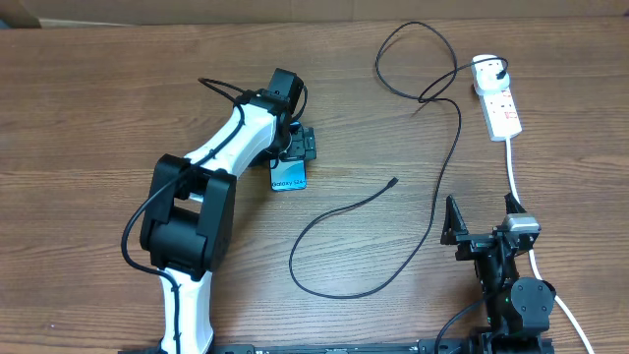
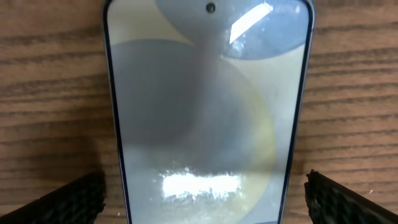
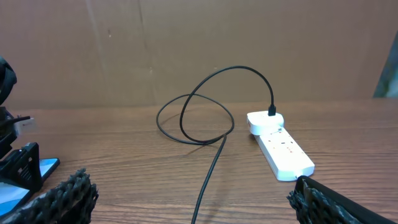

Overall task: Plug charger to phone and switch on socket
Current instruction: 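Lower the left gripper and close it on the phone's sides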

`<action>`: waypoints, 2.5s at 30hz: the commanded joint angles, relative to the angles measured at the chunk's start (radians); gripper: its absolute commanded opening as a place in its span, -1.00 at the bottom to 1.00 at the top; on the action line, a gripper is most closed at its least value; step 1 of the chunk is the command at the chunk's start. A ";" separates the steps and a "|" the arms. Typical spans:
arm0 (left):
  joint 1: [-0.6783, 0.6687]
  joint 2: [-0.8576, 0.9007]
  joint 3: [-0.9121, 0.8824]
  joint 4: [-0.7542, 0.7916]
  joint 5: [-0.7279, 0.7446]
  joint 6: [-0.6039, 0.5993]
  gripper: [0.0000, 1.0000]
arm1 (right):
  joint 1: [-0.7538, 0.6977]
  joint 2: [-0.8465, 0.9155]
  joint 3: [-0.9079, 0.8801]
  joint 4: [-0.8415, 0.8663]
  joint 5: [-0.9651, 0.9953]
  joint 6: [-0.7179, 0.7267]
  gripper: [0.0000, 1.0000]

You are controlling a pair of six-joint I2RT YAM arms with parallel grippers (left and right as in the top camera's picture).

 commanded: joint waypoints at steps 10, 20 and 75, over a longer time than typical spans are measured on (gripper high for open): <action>-0.005 0.034 -0.052 0.013 -0.037 0.019 1.00 | 0.005 -0.008 -0.010 0.006 0.009 -0.005 1.00; -0.048 0.034 -0.051 0.014 -0.145 0.019 1.00 | 0.005 -0.008 -0.010 0.005 0.009 -0.005 1.00; -0.054 0.048 -0.056 -0.023 -0.073 -0.044 0.74 | 0.005 -0.008 -0.010 0.006 0.009 -0.005 1.00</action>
